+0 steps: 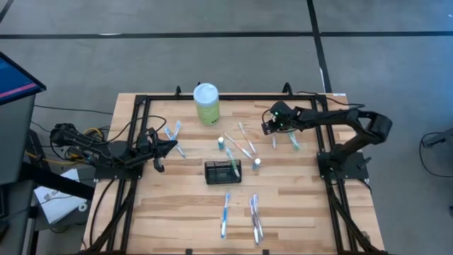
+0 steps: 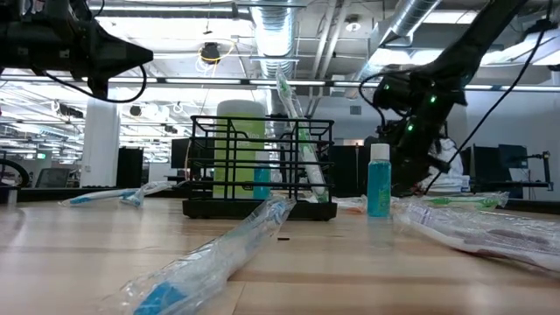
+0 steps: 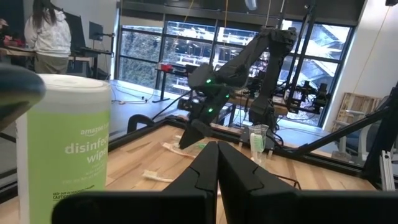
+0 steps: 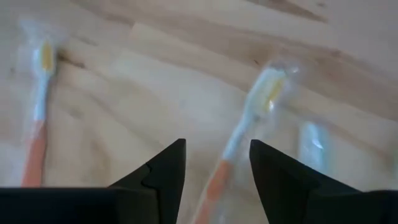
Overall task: Pick & Place toothbrushing station
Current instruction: Put the right orange toothbrush into the wire organizer
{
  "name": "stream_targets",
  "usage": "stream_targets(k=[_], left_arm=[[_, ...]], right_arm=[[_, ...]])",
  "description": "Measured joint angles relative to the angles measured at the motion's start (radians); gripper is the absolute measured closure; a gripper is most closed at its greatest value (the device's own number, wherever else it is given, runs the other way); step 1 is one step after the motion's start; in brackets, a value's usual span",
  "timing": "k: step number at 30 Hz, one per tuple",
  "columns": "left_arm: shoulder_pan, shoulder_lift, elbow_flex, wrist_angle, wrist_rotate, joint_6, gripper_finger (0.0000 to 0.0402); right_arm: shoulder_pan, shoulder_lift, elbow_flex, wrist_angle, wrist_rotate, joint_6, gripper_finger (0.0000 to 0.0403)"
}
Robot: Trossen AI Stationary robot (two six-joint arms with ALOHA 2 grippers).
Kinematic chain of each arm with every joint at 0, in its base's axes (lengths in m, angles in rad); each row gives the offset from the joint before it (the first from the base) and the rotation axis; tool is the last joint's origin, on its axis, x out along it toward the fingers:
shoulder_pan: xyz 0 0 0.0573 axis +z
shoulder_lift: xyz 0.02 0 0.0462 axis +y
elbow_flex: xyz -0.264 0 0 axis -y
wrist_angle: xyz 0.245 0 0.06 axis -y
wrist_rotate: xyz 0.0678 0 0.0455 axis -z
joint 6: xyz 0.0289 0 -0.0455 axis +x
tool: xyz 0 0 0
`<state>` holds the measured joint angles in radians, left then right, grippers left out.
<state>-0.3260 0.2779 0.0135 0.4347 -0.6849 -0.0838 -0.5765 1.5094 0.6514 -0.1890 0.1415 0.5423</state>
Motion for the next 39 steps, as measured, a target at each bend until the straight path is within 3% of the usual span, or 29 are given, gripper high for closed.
stream_targets(k=[13,21,29,36,39], left_arm=[[0.0,0.0,0.0,0.002,-0.004,0.0,0.0401],[0.0,0.0,0.0,0.002,-0.003,0.0,0.0401],[0.0,0.0,0.0,0.002,-0.003,0.0,0.0401],[0.0,0.0,0.0,0.003,-0.003,0.0,0.0401],[0.0,0.0,0.0,0.003,-0.003,0.0,0.0401]], right_arm=[[-0.009,0.066,0.043,-0.002,0.019,-0.026,0.0234],[-0.016,0.067,0.042,-0.072,0.028,-0.042,0.0288],[-0.013,0.067,0.042,-0.064,0.021,-0.037,0.0311],[-0.013,0.067,0.042,-0.078,0.025,-0.05,0.0392],[-0.013,0.067,0.042,-0.068,0.022,-0.052,0.0395]])
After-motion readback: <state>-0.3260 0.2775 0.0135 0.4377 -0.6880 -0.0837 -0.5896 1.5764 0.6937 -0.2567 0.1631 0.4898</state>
